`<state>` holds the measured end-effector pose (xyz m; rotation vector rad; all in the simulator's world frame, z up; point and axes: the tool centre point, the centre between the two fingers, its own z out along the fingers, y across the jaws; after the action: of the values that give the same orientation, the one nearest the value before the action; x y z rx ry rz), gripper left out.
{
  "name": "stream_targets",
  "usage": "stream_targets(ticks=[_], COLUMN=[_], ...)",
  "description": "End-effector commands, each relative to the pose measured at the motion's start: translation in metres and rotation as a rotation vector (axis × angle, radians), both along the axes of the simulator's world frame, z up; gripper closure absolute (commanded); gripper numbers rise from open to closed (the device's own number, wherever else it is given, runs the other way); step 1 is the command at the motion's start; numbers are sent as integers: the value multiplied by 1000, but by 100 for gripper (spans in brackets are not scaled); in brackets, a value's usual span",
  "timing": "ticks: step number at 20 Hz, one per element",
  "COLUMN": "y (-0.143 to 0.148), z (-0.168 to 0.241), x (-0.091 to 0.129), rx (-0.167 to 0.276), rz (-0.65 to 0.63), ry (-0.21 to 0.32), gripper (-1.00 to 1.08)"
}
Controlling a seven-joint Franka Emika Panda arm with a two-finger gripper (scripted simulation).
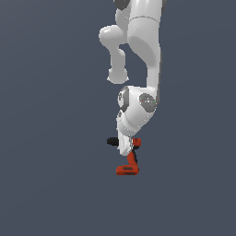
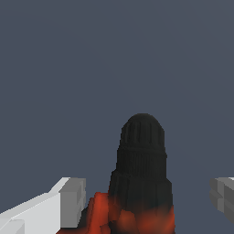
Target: Pick up the object and move it to a goal position.
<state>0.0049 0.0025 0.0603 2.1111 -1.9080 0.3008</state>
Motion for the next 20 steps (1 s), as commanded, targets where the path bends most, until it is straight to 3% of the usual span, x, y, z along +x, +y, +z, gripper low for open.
stream_targets(ticks=[1, 11, 12, 20], y=[-1, -11, -11, -11], z=[-1, -28, -28, -28], x=[0, -2, -2, -2], rx=[0, -1, -1, -1], rz=[0, -4, -4, -4], ry=[0, -1, -1, -1], gripper=[-100, -100, 108, 108])
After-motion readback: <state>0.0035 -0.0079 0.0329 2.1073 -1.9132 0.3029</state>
